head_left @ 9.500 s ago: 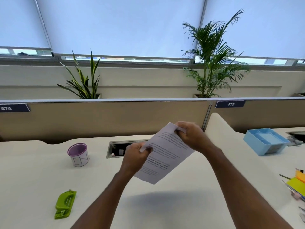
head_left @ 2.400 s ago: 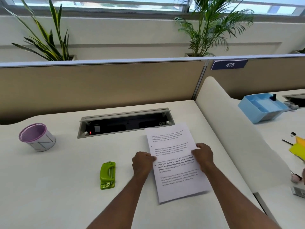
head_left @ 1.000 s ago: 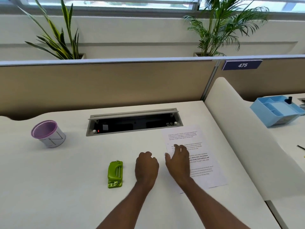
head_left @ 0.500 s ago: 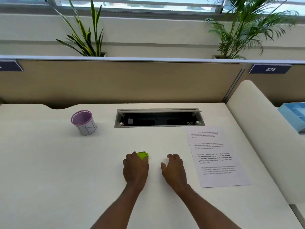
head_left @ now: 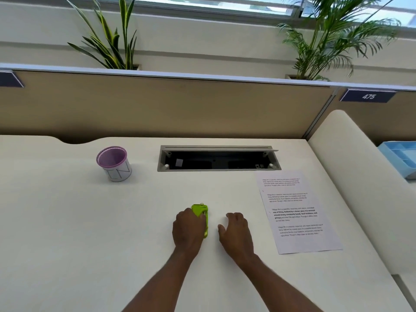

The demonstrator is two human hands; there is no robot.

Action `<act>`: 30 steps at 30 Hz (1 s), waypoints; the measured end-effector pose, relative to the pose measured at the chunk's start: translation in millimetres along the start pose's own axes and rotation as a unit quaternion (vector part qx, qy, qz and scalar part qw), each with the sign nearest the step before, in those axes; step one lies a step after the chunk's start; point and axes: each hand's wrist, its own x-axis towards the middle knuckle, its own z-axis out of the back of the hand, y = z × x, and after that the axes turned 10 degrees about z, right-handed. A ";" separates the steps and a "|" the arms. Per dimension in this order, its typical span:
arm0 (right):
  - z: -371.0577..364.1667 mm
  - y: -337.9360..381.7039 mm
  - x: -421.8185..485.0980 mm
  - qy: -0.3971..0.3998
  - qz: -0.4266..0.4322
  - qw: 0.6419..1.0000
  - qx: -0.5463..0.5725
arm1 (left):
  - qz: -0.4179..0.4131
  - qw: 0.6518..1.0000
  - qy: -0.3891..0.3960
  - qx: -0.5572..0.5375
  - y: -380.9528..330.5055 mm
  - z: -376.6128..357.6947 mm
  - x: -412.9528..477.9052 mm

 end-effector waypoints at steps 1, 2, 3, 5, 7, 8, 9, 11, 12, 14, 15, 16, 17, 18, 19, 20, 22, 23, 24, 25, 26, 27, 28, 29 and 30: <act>-0.5 -0.8 -0.3 0.001 0.004 1.000 -0.007 | 0.001 1.000 0.000 -0.003 -0.7 0.1 0.8; -1.0 -1.4 -0.7 0.001 0.008 1.000 -0.012 | 0.001 1.000 0.003 -0.002 -1.1 -0.1 1.4; -1.4 -1.8 -1.0 -0.001 0.010 1.000 -0.013 | 0.001 1.000 0.007 0.002 -1.6 -0.7 1.3; -2.0 -1.8 -1.1 -0.004 0.015 1.000 -0.013 | 0.002 1.000 0.013 0.009 -1.7 -1.6 0.2; -1.9 -2.0 -0.4 -0.006 0.019 1.000 -0.014 | 0.000 1.000 0.015 0.009 -1.7 -2.5 0.1; -1.6 -2.1 0.0 -0.007 0.020 1.000 -0.015 | -0.002 1.000 0.014 0.009 -1.5 -2.5 0.6; -1.2 -2.6 0.3 -0.007 0.020 1.000 -0.015 | -0.003 1.000 0.013 0.011 -1.4 -2.7 1.2; -0.9 -3.6 0.8 -0.008 0.019 1.000 -0.019 | -0.004 1.000 0.012 0.018 -0.5 -2.7 2.1; -1.2 -3.7 0.6 -0.009 0.019 1.000 -0.020 | -0.006 1.000 0.012 0.022 0.1 -2.6 2.2; -1.7 -3.4 0.0 -0.009 0.019 1.000 -0.017 | -0.009 1.000 0.015 0.020 0.7 -2.2 2.4; -1.7 -3.3 -0.1 -0.007 0.020 1.000 -0.015 | -0.008 1.000 0.017 0.014 0.8 -1.2 3.1; -1.6 -3.2 -0.2 -0.005 0.019 1.000 -0.012 | -0.005 1.000 0.018 0.006 1.2 0.9 4.5; -1.0 -3.1 0.1 -0.004 0.017 1.000 -0.007 | -0.001 1.000 0.018 -0.002 2.1 4.4 6.9; -0.2 -3.3 0.5 -0.002 0.014 1.000 -0.001 | 0.001 1.000 0.014 -0.009 3.8 8.8 10.5; 0.9 -3.6 0.8 -0.002 0.011 1.000 0.005 | 0.002 1.000 0.007 -0.014 6.6 14.3 15.0; 2.1 -4.1 0.9 -0.002 0.009 1.000 0.010 | 0.003 1.000 -0.003 -0.018 10.6 20.9 20.5; 3.7 -5.2 0.5 -0.003 0.005 1.000 0.018 | 0.007 0.999 -0.030 -0.019 22.3 37.0 33.0; 4.4 -5.8 0.1 -0.003 0.002 1.000 0.022 | 0.010 0.999 -0.043 -0.018 29.5 45.4 40.0; 4.8 -5.4 -0.6 -0.003 0.000 1.000 0.025 | 0.017 0.998 -0.055 -0.017 38.2 54.5 47.0; 5.1 -4.8 -1.1 -0.002 -0.001 1.000 0.028 | 0.027 0.997 -0.064 -0.015 47.2 63.8 54.0; 5.1 -3.7 -1.8 -0.001 -0.002 1.000 0.029 | 0.036 0.997 -0.071 -0.013 56.8 72.8 60.6; 5.0 -2.4 -2.5 0.000 -0.002 1.000 0.029 | 0.045 0.996 -0.077 -0.009 66.6 81.3 66.6; 4.9 -1.4 -2.9 0.002 -0.002 1.000 0.028 | 0.051 0.995 -0.081 -0.004 76.1 88.6 72.4; 4.7 0.1 -3.6 0.003 -0.002 1.000 0.028 | 0.059 0.995 -0.084 0.000 85.7 95.1 77.2; 4.4 1.5 -4.2 0.003 -0.003 1.000 0.030 | 0.067 0.994 -0.086 0.002 94.8 101.2 81.3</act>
